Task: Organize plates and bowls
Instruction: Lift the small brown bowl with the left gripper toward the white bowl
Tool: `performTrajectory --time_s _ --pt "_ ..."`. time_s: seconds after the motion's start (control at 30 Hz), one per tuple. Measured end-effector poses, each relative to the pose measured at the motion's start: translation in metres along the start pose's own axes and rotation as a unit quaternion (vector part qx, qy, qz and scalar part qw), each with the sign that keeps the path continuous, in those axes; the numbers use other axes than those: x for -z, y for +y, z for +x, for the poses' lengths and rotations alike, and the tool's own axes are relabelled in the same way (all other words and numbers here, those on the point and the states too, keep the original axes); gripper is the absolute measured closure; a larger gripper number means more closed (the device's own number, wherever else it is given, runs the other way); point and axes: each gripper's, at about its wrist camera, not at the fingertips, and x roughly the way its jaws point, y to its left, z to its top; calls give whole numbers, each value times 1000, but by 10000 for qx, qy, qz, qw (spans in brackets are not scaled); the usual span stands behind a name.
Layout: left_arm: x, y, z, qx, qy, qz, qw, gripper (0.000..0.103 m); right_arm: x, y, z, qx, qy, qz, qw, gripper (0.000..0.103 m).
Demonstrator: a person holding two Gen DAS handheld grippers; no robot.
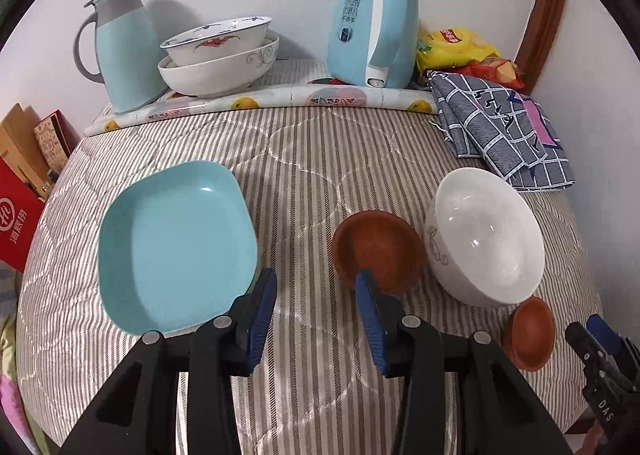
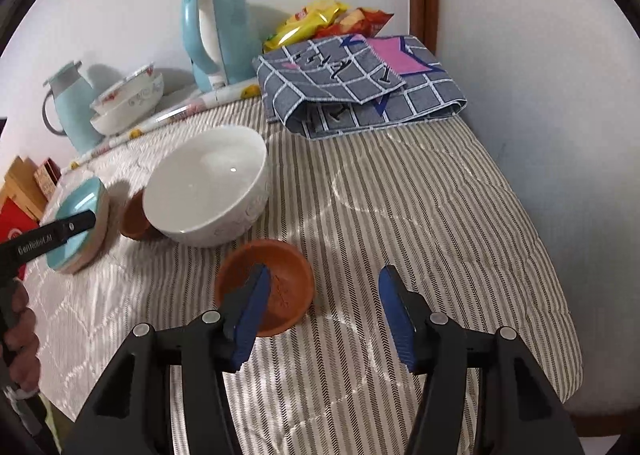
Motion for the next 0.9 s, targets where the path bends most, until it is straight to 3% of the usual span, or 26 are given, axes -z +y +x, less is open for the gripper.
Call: performTrajectory --time_s 0.53,0.6,0.83,0.9 --pt "-7 -13 47 17 370 -19 9993 64 3 6 28 -124 198 -177 9996 50" --pt "-8 -11 51 52 355 -57 9993 64 4 6 32 -108 214 -155 9996 57" --pt "-10 -11 60 189 349 -158 9991 64 7 3 46 -151 393 -107 9991 60" --pt "-10 -9 64 255 384 -251 9986 64 9 2 48 -184 419 -88 9989 66"
